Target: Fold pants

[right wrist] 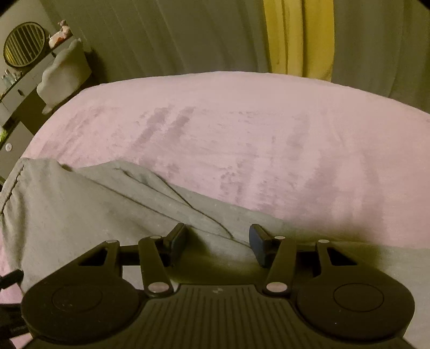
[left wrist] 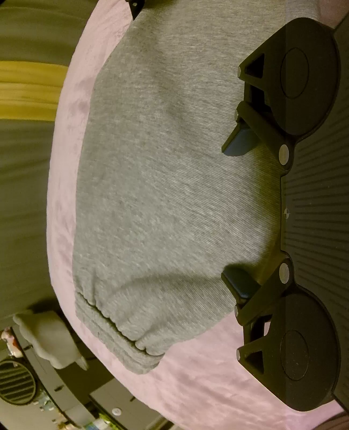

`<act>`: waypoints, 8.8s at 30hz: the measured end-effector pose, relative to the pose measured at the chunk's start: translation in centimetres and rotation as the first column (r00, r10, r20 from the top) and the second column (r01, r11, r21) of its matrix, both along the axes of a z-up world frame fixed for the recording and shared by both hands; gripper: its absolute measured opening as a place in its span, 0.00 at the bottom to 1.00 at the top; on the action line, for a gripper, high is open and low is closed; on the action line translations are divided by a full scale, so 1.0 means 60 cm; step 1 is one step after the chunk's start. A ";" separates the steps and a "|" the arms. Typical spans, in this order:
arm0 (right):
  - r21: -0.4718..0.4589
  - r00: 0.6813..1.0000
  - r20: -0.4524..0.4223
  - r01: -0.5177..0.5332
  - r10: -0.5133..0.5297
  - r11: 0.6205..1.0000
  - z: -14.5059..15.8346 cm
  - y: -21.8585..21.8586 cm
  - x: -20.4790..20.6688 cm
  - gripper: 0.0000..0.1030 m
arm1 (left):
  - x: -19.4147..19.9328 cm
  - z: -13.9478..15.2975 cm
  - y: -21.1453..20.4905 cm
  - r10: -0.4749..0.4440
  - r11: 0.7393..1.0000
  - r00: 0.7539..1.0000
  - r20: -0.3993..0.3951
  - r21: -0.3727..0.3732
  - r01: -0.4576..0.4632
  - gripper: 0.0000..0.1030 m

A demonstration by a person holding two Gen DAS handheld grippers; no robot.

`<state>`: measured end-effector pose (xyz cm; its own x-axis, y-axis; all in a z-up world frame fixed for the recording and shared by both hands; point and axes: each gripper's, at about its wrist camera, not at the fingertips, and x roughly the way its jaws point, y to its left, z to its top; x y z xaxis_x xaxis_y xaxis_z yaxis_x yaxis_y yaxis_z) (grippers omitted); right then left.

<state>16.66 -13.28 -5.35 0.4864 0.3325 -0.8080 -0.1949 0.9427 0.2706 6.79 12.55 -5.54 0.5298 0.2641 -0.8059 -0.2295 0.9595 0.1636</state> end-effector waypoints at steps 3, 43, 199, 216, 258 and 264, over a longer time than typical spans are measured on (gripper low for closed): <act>-0.034 1.000 0.009 -0.010 0.011 0.999 -0.002 0.002 0.001 0.51 | -0.009 0.012 0.003 0.028 0.999 0.999 0.027 0.025 -0.028 0.93; -0.163 0.925 0.105 -0.346 0.365 0.924 0.022 0.065 -0.076 0.28 | -0.003 -0.004 0.049 0.212 0.973 0.977 0.002 0.097 -0.211 0.99; 0.182 0.994 -0.047 -0.092 0.102 0.979 0.006 -0.126 -0.038 0.81 | 0.116 0.013 -0.038 -0.065 0.810 0.992 0.106 -0.576 0.115 0.10; -0.195 0.925 -0.032 -0.378 0.379 0.905 -0.045 -0.047 -0.016 0.81 | 0.122 0.008 -0.034 -0.069 0.798 0.994 0.090 -0.592 0.109 0.12; 0.141 0.996 -0.033 0.084 -0.080 0.986 -0.059 -0.039 -0.213 0.31 | 0.030 0.010 0.047 -0.165 0.985 0.986 -0.035 -0.053 0.163 0.23; 0.202 0.989 -0.102 0.129 -0.110 0.971 -0.075 -0.060 -0.273 0.19 | 0.001 0.001 0.069 -0.172 0.984 0.985 -0.032 -0.062 0.170 0.07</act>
